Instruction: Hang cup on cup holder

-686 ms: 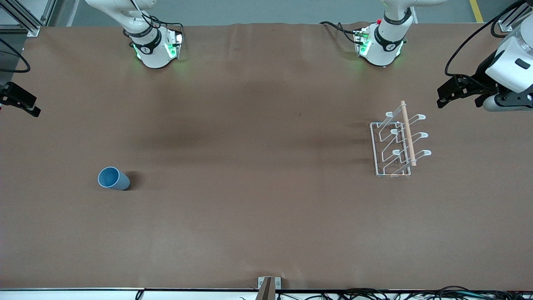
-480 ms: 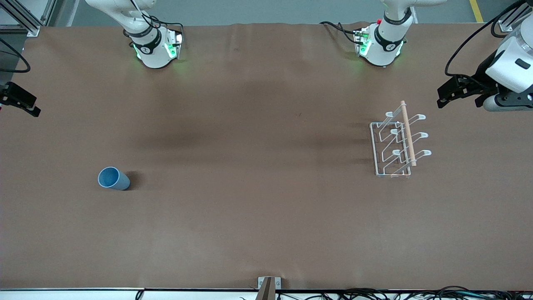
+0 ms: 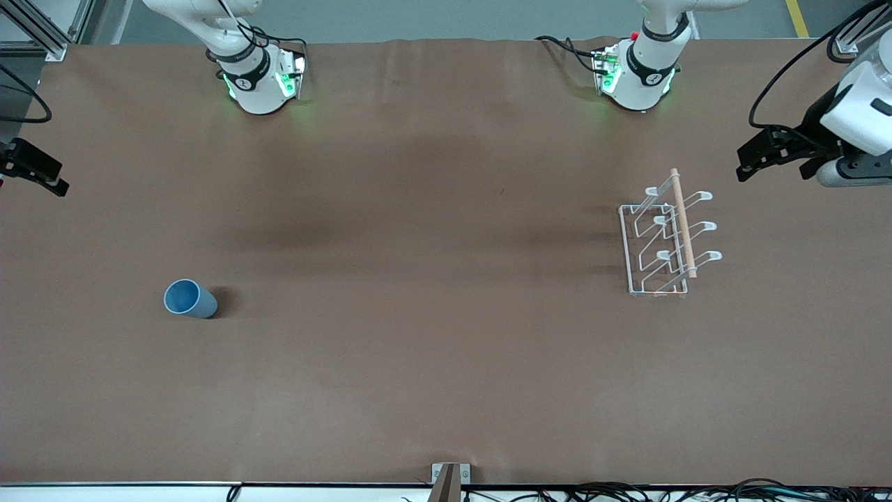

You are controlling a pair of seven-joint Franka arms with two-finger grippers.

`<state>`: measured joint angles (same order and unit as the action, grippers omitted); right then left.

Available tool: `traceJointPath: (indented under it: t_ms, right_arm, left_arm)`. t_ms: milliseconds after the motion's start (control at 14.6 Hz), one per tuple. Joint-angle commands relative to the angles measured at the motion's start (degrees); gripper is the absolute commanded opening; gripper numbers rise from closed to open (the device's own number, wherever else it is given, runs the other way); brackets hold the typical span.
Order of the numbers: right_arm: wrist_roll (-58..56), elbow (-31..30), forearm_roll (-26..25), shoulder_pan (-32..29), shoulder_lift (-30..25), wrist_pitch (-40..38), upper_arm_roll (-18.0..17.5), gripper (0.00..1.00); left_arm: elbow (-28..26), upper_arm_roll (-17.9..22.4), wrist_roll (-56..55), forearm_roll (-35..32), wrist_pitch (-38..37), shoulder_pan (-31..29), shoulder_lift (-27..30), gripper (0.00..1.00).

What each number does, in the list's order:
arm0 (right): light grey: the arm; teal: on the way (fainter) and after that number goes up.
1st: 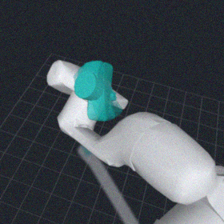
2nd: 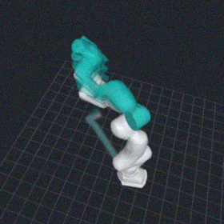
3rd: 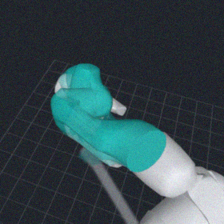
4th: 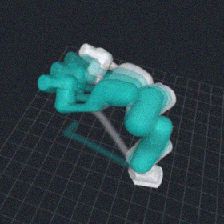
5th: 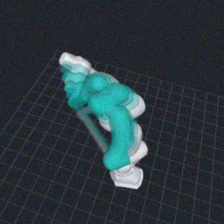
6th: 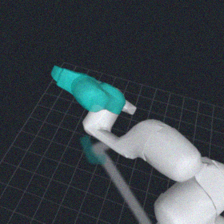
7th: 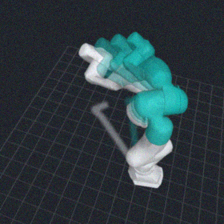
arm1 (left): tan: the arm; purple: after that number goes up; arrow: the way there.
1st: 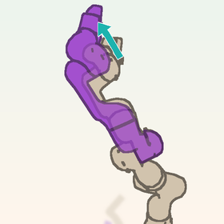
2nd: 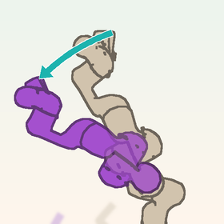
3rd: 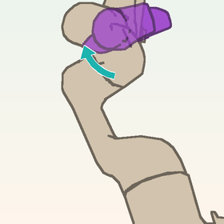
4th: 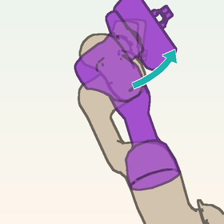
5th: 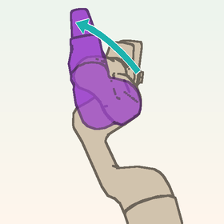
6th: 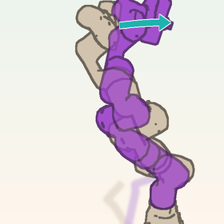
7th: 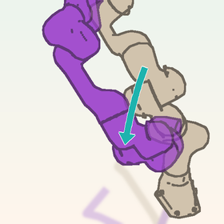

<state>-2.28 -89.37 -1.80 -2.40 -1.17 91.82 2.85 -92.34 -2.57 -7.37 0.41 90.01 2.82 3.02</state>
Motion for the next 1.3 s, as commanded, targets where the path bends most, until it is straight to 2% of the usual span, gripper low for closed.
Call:
traceJointPath:
  t_ms: [0,275,755,1098,1235]
  right_arm:
    - [-1.3,0.6,0.7,-0.8,4.3,1.2,-0.4,1.00]
    - [-1.9,-2.2,0.7,-1.2,10.1,7.2,-0.3,1.00]
    - [-6.5,-10.5,0.7,-3.0,20.3,26.2,-0.2,1.00]
    - [-8.4,-20.1,0.7,-3.4,23.2,41.4,-0.3,1.00]
    - [-8.4,-21.0,1.1,-3.4,25.6,45.1,-0.3,1.00]
  left_arm:
    - [-0.5,0.9,0.3,-0.7,0.2,1.2,1.1,1.00]
    - [-0.4,0.8,0.3,-0.8,0.2,0.7,1.1,1.00]
    - [-0.4,0.5,-0.2,-0.7,-0.1,0.7,1.3,1.00]
    - [-0.6,0.5,-0.3,-0.7,-0.1,0.7,1.2,1.00]
    - [-0.6,0.5,-0.5,-0.7,-0.1,0.7,1.2,1.00]
